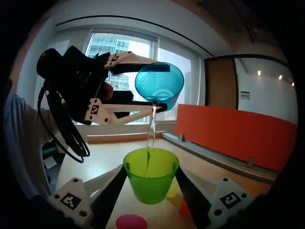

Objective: Pour water

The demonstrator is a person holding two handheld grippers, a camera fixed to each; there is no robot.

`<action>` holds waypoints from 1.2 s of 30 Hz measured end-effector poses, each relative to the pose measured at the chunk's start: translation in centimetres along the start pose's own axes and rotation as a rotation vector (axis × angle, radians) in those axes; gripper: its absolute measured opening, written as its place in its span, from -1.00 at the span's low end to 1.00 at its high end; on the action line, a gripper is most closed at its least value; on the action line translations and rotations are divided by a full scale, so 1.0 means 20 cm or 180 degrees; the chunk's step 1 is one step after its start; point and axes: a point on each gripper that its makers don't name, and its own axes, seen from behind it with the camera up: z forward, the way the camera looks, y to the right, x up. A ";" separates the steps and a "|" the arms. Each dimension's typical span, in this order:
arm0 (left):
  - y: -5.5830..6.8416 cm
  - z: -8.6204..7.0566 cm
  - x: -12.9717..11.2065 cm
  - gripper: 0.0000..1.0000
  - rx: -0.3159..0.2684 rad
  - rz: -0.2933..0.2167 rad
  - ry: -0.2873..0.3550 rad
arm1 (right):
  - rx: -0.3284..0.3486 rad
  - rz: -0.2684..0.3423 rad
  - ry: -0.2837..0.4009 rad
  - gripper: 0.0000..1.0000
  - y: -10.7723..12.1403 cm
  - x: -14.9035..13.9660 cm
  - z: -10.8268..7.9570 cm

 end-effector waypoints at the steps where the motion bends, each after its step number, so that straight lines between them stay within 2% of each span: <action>1: 0.00 0.00 0.00 0.74 0.0001 0.0010 0.0004 | -0.0001 0.0001 0.0002 0.80 0.00 0.00 0.00; 18: -0.01 0.00 0.03 0.74 0.0006 0.0208 0.0021 | -0.0018 -0.0005 0.0026 0.80 0.01 0.01 -0.01; 36: -0.03 0.00 0.05 0.74 0.0028 0.0498 0.0036 | -0.0035 -0.0018 0.0047 0.79 0.02 0.02 -0.02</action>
